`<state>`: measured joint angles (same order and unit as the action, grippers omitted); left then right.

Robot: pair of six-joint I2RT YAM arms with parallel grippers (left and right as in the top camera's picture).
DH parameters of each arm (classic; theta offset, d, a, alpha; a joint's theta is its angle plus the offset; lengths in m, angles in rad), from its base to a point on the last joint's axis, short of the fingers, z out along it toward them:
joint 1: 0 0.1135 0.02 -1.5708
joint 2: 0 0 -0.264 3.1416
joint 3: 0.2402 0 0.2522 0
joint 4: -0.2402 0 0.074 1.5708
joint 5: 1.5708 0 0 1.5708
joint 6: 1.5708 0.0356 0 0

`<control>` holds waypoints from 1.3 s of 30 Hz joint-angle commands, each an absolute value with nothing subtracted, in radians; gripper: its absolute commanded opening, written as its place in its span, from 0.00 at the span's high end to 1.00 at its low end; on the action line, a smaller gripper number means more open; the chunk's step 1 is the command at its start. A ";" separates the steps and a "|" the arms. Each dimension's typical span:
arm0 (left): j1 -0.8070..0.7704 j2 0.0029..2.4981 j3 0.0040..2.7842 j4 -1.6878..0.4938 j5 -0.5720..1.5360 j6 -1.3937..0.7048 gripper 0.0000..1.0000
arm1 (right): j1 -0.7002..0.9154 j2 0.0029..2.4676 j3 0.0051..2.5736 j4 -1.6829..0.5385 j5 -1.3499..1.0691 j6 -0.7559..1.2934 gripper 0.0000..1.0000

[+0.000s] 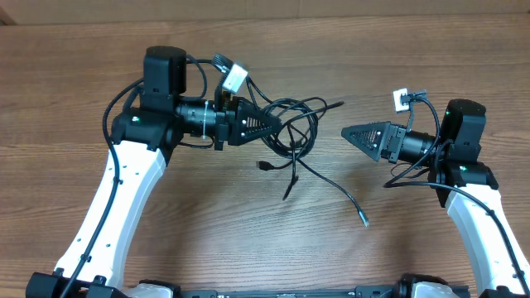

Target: Untangle cables

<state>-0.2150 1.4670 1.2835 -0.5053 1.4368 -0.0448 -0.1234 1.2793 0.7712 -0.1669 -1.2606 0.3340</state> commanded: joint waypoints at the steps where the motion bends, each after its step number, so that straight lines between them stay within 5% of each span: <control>1: -0.272 1.451 1.291 -0.459 1.494 -0.022 0.96 | -0.124 1.279 0.779 -0.161 -1.325 0.354 0.00; 17: -0.517 1.451 1.291 -0.380 1.385 -0.022 0.96 | -0.124 1.280 0.779 -0.150 -0.916 0.476 0.00; 39: -0.522 1.451 1.291 -0.352 1.153 -0.157 0.96 | -0.124 1.280 0.779 -0.056 -1.100 0.480 0.00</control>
<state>-0.5091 1.4670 1.2831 -0.3660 1.1492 -0.1284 -0.1234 1.2800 0.7712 -0.0914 -1.1046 0.4706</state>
